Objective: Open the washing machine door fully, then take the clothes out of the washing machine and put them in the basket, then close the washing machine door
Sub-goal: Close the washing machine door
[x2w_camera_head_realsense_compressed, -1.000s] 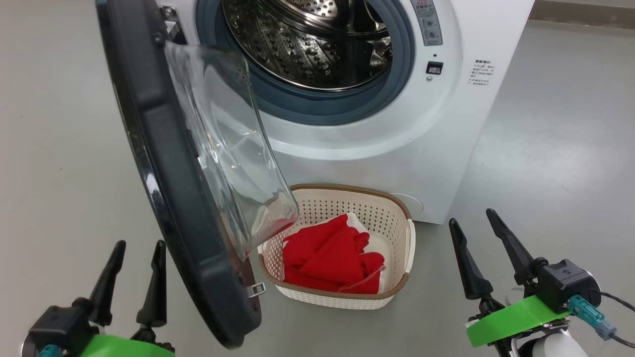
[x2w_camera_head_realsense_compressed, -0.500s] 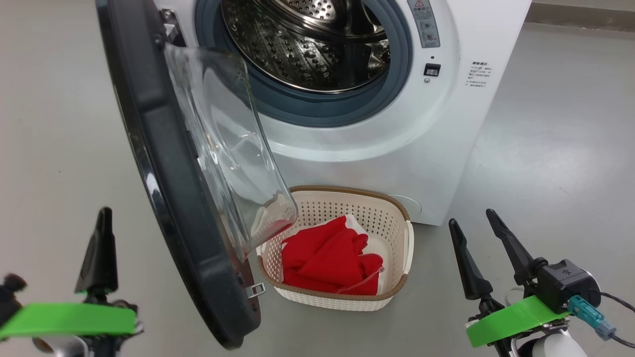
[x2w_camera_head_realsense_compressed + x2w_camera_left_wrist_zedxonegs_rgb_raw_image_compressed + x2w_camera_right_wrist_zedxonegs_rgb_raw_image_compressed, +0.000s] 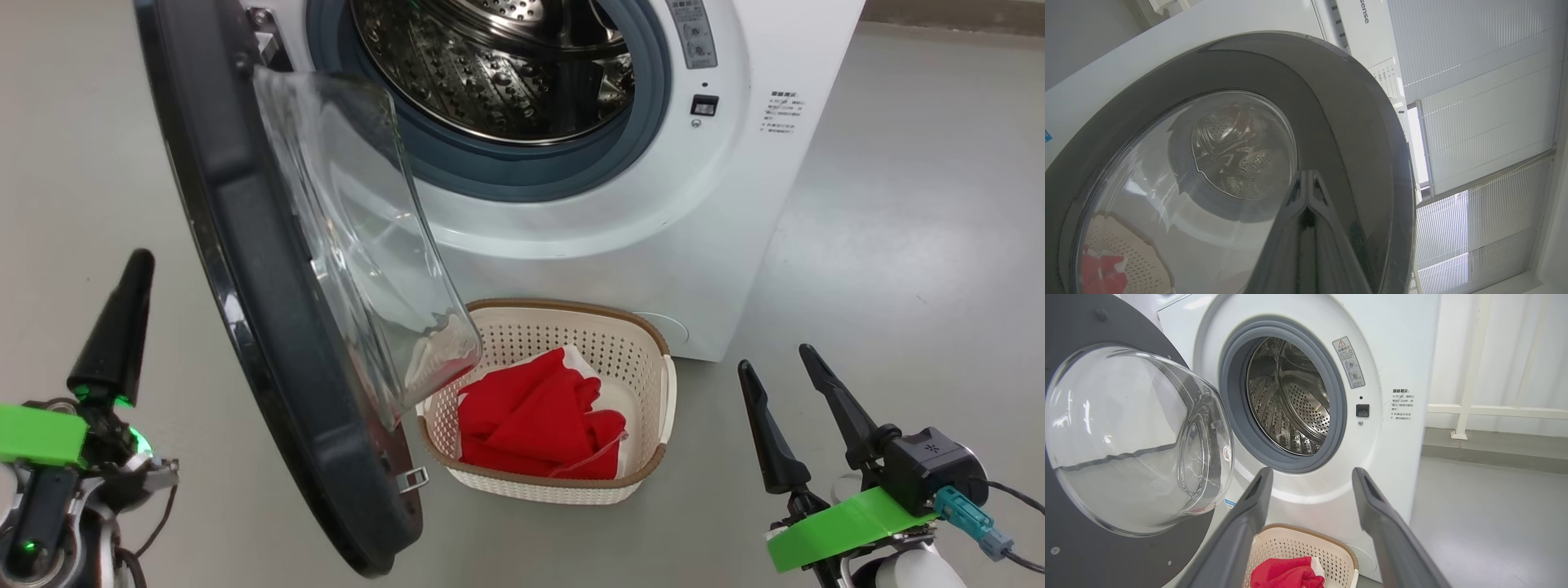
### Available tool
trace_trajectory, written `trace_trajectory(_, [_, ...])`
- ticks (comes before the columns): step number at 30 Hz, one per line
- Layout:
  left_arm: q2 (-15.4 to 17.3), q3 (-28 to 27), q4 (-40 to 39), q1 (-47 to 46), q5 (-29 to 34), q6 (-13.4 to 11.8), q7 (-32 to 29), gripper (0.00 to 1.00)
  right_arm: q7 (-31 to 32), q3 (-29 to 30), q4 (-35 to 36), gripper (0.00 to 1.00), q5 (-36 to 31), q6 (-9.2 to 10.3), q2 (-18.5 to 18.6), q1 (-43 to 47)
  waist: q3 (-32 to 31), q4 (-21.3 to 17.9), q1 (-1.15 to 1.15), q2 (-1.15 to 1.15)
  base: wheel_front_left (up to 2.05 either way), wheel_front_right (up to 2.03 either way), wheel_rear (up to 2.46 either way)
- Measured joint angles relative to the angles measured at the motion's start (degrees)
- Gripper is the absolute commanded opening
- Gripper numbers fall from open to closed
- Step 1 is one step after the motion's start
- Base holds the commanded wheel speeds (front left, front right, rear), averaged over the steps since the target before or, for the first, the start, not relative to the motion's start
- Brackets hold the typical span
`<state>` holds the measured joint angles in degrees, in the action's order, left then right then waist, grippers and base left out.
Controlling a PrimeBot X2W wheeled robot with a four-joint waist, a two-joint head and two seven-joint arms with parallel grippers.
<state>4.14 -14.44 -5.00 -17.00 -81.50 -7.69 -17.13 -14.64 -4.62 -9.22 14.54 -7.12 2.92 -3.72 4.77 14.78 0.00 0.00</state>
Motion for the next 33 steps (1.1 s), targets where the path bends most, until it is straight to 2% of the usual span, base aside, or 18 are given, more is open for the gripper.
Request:
trace_trajectory(6, [-0.16,-0.37,-2.87,-1.03,-5.48,-3.91,-4.58,0.0,0.0,-0.14,0.02,1.0,-0.02,0.01,0.0,-0.02,0.76,-0.59,0.0,0.0,0.0,0.0,0.0])
trace_trajectory(11, [-0.7,-0.19,-6.71,-1.13,-8.81,-5.81,-7.39,0.0,0.0,-0.12,0.08,1.0,-0.09,0.0,0.0,-0.05,1.72,-1.03,0.0,0.0,0.0,0.0,0.0])
trace_trajectory(22, [-0.44,1.79,-11.23,-0.83,-8.81,-6.99,-9.01,0.0,0.0,-0.75,0.08,1.0,-0.08,0.0,0.0,-1.5,3.13,-2.85,0.0,0.0,0.0,0.0,0.0])
trace_trajectory(33, [-0.89,4.33,-11.04,-0.86,-8.2,-6.9,-8.9,0.0,0.0,-0.68,0.24,1.0,-0.01,0.0,0.02,-2.41,4.58,-6.82,0.0,0.0,0.0,0.0,0.0])
